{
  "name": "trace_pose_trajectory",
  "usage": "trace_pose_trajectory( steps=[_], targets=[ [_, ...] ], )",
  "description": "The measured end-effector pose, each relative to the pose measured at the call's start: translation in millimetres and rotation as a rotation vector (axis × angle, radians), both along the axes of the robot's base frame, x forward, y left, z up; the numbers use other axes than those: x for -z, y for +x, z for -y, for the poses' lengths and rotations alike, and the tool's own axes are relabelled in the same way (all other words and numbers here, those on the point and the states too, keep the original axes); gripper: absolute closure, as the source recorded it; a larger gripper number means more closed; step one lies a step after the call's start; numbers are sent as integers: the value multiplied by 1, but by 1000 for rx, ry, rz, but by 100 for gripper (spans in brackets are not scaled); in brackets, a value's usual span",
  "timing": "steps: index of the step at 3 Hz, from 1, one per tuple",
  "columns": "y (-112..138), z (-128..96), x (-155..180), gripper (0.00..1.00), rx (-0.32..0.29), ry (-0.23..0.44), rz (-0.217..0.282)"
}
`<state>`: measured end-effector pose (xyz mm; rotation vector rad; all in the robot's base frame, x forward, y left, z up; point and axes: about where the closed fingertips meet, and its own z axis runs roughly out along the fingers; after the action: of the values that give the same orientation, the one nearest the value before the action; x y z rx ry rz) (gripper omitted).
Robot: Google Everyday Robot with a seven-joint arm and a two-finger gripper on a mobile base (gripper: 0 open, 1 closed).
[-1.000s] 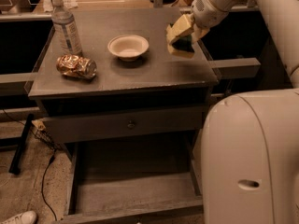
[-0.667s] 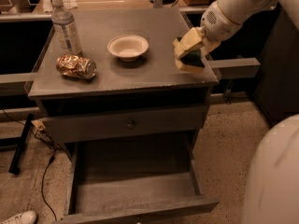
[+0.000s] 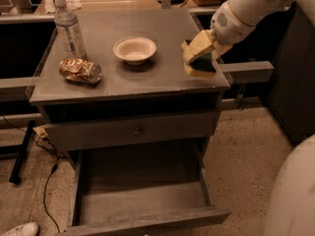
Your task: Place sponge into middle drawer
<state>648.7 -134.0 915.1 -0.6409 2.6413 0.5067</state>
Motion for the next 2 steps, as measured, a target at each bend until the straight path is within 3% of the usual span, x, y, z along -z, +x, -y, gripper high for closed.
trace_pose_trajectory(
  steps=[1,2],
  targets=[
    [-31,0,-9,100,3,-21,23],
    [-72,-8,4,100,2,-37,-16]
  ],
)
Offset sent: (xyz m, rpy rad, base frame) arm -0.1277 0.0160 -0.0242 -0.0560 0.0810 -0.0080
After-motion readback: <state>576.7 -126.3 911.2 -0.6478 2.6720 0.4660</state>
